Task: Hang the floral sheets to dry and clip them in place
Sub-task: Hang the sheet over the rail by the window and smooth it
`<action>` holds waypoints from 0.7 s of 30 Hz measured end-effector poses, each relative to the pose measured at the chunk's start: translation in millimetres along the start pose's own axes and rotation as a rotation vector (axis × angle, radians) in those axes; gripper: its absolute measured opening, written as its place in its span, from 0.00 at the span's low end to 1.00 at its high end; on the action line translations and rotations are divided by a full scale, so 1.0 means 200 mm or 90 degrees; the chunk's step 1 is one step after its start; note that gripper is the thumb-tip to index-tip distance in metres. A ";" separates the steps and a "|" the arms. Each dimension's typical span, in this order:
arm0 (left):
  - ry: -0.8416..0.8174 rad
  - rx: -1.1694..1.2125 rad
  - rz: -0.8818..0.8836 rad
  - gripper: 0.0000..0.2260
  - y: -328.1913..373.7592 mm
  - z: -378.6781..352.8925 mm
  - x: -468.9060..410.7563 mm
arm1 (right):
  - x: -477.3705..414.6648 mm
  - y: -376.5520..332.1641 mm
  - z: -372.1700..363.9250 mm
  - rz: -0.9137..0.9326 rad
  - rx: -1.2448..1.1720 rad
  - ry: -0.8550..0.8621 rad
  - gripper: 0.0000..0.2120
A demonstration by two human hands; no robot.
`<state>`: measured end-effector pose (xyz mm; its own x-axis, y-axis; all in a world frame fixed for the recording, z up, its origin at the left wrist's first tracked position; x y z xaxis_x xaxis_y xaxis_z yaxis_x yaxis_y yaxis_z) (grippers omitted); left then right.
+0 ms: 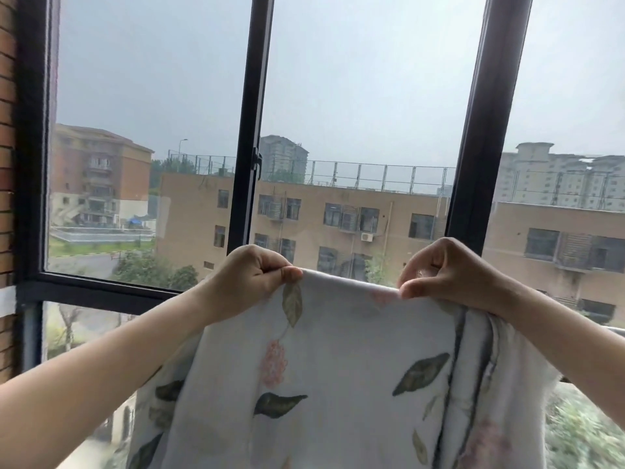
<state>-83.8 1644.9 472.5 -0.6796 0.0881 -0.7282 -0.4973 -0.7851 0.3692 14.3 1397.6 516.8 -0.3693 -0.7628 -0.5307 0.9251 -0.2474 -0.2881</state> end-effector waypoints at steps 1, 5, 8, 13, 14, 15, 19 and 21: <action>0.008 -0.004 0.011 0.26 -0.01 0.00 -0.01 | 0.01 -0.03 -0.02 0.007 0.037 -0.019 0.21; 0.014 0.018 0.059 0.14 -0.04 0.00 -0.06 | 0.03 -0.09 -0.07 0.054 0.226 -0.029 0.19; 0.021 0.001 0.073 0.11 -0.03 -0.02 -0.07 | 0.05 -0.08 -0.06 0.065 0.247 -0.002 0.18; 0.079 -0.116 0.070 0.06 0.07 0.03 0.04 | 0.07 -0.08 -0.03 0.075 0.157 0.005 0.28; 0.129 -0.152 0.050 0.07 0.11 0.05 0.08 | 0.07 -0.06 -0.03 0.065 0.141 0.008 0.28; 0.181 -0.178 0.030 0.09 0.14 0.07 0.15 | 0.07 -0.05 -0.03 0.061 0.129 0.010 0.29; 0.246 -0.208 0.000 0.11 0.21 0.06 0.38 | 0.02 -0.02 -0.05 0.052 0.107 0.001 0.30; 0.230 -0.207 0.016 0.12 0.19 0.01 0.48 | 0.00 -0.02 -0.07 0.053 0.115 -0.003 0.29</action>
<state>-168.5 1623.6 418.4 -0.4302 -0.1066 -0.8964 -0.2502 -0.9400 0.2318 10.0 1406.3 507.2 -0.2903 -0.7879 -0.5431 0.9536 -0.2854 -0.0957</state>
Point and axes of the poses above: each hand's wrist, its own x-axis away from the middle knuckle, its own z-axis out of the back of the hand, y = z × x, the point moved 6 cm from there along -x, towards the middle knuckle, and after that the axes turned 1 degree about z, right-handed, at the moved point
